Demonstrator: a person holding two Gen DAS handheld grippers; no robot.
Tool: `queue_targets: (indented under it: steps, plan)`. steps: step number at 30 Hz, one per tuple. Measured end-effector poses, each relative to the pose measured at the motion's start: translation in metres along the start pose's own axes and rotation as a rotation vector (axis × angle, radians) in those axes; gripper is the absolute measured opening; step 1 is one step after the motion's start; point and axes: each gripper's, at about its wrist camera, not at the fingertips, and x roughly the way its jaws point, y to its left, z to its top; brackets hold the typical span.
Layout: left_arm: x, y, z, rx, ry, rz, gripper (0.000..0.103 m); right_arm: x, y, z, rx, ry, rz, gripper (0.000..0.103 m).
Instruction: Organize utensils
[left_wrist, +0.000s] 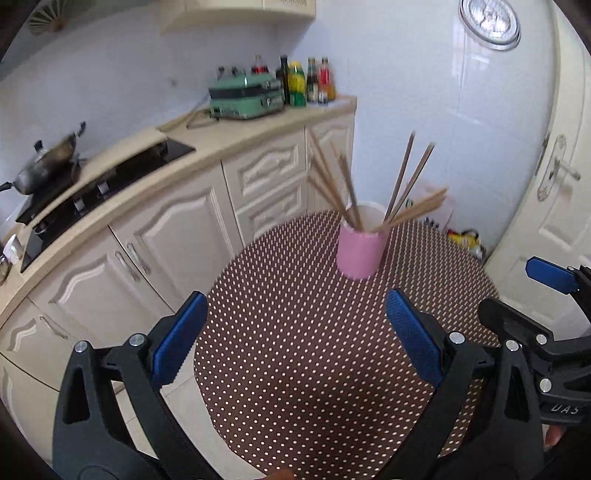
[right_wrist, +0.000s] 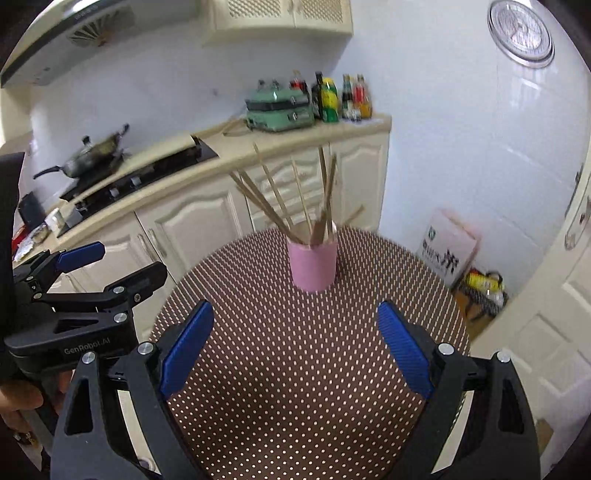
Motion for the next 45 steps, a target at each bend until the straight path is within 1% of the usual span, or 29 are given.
queue_targets:
  steps: [3,6,11,15,18,21,25,29,35,37,39,45]
  plan:
    - [0.032,0.002,-0.004,0.016,0.073,-0.013,0.095,0.025,-0.001,-0.007,0.024,0.061,-0.029,0.087]
    - [0.056,0.004,-0.010,0.027,0.126,-0.027,0.095,0.048,-0.002,-0.014,0.044,0.113,-0.055,0.087]
    - [0.107,0.007,-0.023,0.035,0.235,-0.060,0.095,0.088,-0.007,-0.028,0.097,0.203,-0.104,0.087]
    - [0.142,0.006,-0.033,0.058,0.290,-0.075,0.095,0.117,-0.016,-0.042,0.148,0.272,-0.153,0.087]
    - [0.161,0.002,-0.039,0.075,0.309,-0.089,0.095,0.132,-0.019,-0.050,0.167,0.298,-0.193,0.087]
    - [0.180,0.000,-0.044,0.071,0.329,-0.103,0.095,0.147,-0.021,-0.057,0.175,0.323,-0.222,0.090]
    - [0.199,0.000,-0.049,0.083,0.344,-0.117,0.095,0.160,-0.019,-0.063,0.169,0.328,-0.246,0.093]
    - [0.216,0.002,-0.055,0.083,0.365,-0.120,0.095,0.175,-0.024,-0.071,0.196,0.346,-0.271,0.094]
    - [0.239,0.006,-0.064,0.071,0.394,-0.123,0.095,0.194,-0.027,-0.078,0.234,0.348,-0.281,0.095]
    - [0.241,0.005,-0.066,0.072,0.364,-0.118,0.096,0.201,-0.027,-0.081,0.237,0.351,-0.282,0.095]
    - [0.246,0.006,-0.067,0.069,0.350,-0.115,0.096,0.208,-0.027,-0.082,0.231,0.337,-0.290,0.095]
    - [0.239,0.003,-0.070,0.060,0.322,-0.111,0.097,0.214,-0.027,-0.084,0.237,0.306,-0.296,0.096]
